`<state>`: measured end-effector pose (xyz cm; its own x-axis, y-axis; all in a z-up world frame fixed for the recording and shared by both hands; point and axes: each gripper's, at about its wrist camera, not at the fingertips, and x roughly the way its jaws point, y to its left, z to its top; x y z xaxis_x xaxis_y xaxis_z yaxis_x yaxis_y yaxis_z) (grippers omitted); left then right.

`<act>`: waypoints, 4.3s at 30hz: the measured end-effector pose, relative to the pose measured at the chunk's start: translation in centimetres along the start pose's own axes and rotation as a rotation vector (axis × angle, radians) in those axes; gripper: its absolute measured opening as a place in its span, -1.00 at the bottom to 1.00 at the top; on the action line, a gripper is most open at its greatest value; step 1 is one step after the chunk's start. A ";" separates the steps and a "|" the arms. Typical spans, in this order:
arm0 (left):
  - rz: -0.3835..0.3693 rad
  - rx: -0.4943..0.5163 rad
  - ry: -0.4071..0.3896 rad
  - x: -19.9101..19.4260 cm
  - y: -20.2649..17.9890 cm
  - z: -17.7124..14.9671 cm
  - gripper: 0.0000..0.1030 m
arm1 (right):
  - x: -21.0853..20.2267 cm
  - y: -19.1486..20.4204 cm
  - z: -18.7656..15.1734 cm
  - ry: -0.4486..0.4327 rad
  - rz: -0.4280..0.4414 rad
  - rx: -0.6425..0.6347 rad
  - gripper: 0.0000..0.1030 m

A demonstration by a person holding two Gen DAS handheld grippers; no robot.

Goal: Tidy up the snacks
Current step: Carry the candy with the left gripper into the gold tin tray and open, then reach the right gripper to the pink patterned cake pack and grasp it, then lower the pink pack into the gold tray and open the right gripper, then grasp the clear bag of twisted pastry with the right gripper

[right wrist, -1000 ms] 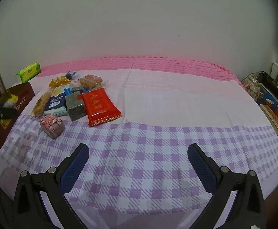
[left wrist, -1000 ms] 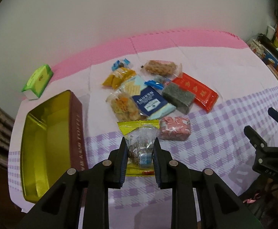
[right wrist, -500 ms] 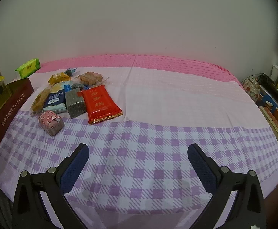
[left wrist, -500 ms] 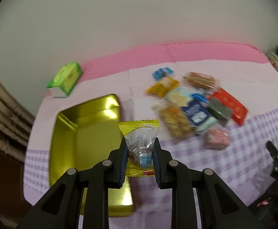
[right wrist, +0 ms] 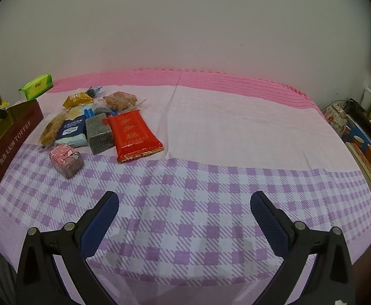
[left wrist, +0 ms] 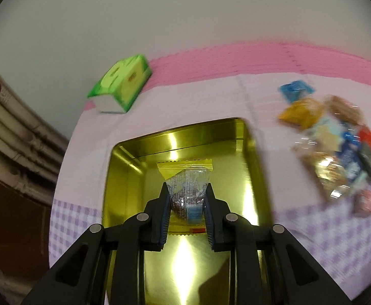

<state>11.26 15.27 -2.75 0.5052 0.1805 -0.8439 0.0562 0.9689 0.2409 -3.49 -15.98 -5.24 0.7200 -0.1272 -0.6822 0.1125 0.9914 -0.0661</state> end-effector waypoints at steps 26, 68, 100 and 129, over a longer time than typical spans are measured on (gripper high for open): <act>-0.036 -0.159 -0.020 2.6 5.6 2.4 0.30 | -0.5 0.1 -0.1 -0.029 0.058 0.010 1.00; -0.053 -0.230 -0.251 -12.6 4.3 -10.8 0.40 | 6.5 14.0 6.4 0.330 0.606 -0.567 -0.48; 0.021 -0.437 -0.236 -11.4 10.2 -11.4 0.41 | 10.3 38.0 15.1 0.359 0.658 -0.369 -0.48; 0.019 -0.360 -0.231 -11.7 8.1 -11.3 0.46 | 6.9 23.6 10.7 0.192 0.248 -0.344 0.32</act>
<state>-3.91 22.90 3.63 0.6855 0.1963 -0.7012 -0.2387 0.9703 0.0382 11.51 6.25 -3.72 0.5527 0.0904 -0.8285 -0.3040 0.9475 -0.0995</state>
